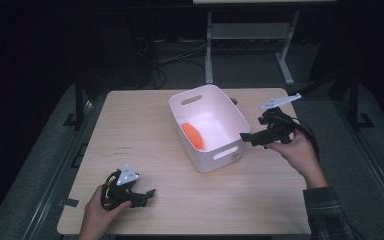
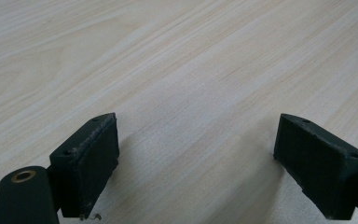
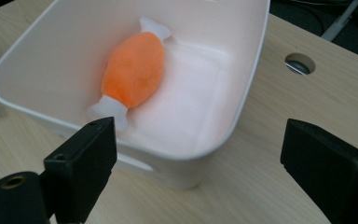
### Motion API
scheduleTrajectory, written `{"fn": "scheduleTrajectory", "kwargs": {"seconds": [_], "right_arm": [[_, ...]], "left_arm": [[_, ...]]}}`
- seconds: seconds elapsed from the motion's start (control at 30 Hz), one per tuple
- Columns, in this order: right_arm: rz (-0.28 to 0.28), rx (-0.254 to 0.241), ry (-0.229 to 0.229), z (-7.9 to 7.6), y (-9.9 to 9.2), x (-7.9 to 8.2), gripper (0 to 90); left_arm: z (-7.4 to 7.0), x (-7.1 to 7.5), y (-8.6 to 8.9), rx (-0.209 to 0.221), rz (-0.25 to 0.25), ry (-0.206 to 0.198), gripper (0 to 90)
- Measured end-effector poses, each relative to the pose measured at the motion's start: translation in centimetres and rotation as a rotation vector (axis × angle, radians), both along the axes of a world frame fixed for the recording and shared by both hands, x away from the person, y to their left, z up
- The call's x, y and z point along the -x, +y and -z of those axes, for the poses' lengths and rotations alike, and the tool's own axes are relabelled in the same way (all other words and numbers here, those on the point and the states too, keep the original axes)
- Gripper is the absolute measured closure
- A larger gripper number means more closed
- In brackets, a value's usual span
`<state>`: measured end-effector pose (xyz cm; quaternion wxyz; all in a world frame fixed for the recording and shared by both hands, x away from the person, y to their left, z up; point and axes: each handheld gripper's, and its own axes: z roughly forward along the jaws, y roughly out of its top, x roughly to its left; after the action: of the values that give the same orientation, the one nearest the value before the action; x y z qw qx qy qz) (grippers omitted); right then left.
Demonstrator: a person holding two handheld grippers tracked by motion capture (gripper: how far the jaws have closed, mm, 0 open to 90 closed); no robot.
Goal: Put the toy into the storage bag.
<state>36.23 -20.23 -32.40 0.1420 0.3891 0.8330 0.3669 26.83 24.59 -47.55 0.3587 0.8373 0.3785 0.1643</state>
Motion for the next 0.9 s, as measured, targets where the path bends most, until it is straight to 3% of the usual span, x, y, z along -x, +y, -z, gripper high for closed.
{"fn": "scheduleTrajectory", "kwargs": {"seconds": [0.3, 0.6, 0.7, 0.9], "right_arm": [[0.016, -0.007, 0.000, 2.7, -2.1, 2.0, 5.0], [0.016, -0.003, -0.012, 5.2, -2.9, 3.4, 1.9], [0.028, -0.014, -0.033, 6.7, -3.2, 4.2, 1.7], [0.043, -0.041, -0.034, 8.5, -3.6, 5.1, 1.6]], "left_arm": [[0.0, 0.0, 0.0, 0.000, 0.000, 0.000, 13.1], [0.0, 0.0, 0.0, -0.001, 0.001, 0.001, 13.1], [0.0, 0.0, 0.0, 0.001, 0.000, 0.000, 13.2], [0.0, 0.0, 0.0, -0.004, 0.003, 0.000, 13.1]]}}
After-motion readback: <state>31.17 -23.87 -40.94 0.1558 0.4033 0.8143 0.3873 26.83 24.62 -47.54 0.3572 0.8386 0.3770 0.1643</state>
